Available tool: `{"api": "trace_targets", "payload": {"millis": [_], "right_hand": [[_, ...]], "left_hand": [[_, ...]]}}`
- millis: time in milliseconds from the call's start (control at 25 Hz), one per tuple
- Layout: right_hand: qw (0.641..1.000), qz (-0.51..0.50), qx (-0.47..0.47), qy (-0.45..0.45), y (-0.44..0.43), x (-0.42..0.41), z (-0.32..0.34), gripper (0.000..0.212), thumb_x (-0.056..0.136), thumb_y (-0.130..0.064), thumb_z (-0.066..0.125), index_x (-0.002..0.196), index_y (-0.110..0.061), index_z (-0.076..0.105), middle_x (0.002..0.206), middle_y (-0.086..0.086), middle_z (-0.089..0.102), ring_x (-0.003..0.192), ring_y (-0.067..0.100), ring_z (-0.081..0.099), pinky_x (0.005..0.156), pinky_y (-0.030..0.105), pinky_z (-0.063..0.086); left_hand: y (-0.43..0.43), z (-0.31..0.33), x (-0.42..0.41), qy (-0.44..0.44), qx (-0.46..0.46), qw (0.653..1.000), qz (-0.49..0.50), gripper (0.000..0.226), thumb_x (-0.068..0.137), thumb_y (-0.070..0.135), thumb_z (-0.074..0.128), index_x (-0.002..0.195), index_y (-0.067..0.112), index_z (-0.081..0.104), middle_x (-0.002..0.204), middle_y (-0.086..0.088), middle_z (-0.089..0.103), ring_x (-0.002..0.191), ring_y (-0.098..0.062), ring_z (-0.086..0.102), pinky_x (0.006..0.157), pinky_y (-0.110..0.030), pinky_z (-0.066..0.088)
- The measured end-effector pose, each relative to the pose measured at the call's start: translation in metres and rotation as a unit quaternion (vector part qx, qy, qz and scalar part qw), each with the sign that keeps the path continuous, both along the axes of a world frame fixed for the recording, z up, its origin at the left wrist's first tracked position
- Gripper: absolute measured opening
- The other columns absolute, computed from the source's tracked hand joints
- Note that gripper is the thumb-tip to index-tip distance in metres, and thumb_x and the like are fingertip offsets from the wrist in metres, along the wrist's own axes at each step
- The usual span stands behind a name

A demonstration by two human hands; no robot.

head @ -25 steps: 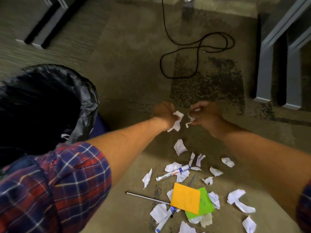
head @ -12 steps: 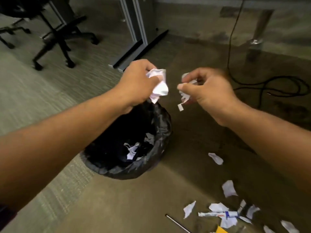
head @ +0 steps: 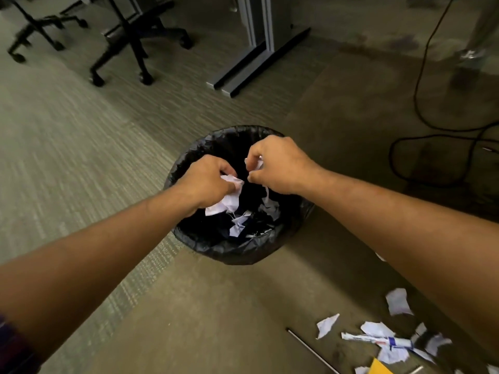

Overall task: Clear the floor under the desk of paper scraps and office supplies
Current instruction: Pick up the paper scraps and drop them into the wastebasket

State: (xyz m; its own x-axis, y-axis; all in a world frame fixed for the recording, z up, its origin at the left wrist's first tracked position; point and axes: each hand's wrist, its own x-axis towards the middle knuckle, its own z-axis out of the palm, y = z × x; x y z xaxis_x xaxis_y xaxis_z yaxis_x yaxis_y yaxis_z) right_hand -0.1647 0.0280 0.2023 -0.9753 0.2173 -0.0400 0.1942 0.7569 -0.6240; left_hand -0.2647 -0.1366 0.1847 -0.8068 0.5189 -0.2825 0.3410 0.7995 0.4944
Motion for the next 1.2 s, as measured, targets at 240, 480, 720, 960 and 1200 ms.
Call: {"api": "trace_targets", "payload": {"millis": [240,480,720,960,1200], "right_hand": [[1.000,0.013,0.003,0.025,0.013,0.010,0.006,0.023,0.085,-0.028,0.081,0.108,-0.024,0.078,0.107,-0.008,0.074,0.099,0.011,0.069,0.087,0.028,0.056],[0.986,-0.074,-0.001,0.149,0.069,0.071,0.029,0.051,0.083,-0.037,0.079,0.130,-0.027,0.061,0.112,-0.009,0.065,0.080,0.001,0.064,0.069,0.014,0.049],[0.972,-0.203,0.030,0.113,0.166,0.196,0.020,0.049,0.085,-0.030,0.079,0.130,-0.019,0.062,0.115,-0.006,0.063,0.084,-0.009,0.054,0.077,0.016,0.046],[0.954,-0.299,0.013,0.021,0.209,0.349,-0.054,0.047,0.085,-0.026,0.082,0.127,-0.012,0.065,0.116,0.003,0.067,0.092,0.004,0.060,0.084,0.027,0.052],[0.926,-0.333,-0.010,-0.177,0.183,0.470,-0.161,0.059,0.089,-0.037,0.077,0.140,-0.017,0.056,0.130,0.007,0.063,0.100,0.021,0.065,0.083,0.024,0.046]], "left_hand": [[0.006,0.007,0.003,0.054,0.013,0.998,0.019,0.021,0.086,0.039,0.082,0.104,0.029,0.078,0.091,0.011,0.074,0.088,-0.012,0.072,0.080,-0.033,0.059],[0.071,0.055,0.063,0.228,0.234,0.939,-0.110,0.032,0.094,0.044,0.064,0.118,0.023,0.071,0.114,0.006,0.070,0.104,-0.009,0.067,0.092,-0.036,0.058],[0.166,0.054,0.158,0.230,0.206,0.912,-0.270,0.045,0.099,0.056,0.054,0.127,0.023,0.062,0.119,0.001,0.060,0.108,-0.013,0.056,0.085,-0.027,0.044],[0.235,-0.030,0.259,0.083,0.055,0.902,-0.419,0.047,0.097,0.048,0.064,0.136,0.023,0.060,0.133,-0.007,0.065,0.121,-0.029,0.061,0.099,-0.039,0.052],[0.244,-0.142,0.320,0.021,-0.160,0.848,-0.505,0.047,0.097,0.026,0.070,0.141,0.023,0.057,0.146,-0.006,0.056,0.129,-0.028,0.058,0.103,-0.037,0.051]]}}
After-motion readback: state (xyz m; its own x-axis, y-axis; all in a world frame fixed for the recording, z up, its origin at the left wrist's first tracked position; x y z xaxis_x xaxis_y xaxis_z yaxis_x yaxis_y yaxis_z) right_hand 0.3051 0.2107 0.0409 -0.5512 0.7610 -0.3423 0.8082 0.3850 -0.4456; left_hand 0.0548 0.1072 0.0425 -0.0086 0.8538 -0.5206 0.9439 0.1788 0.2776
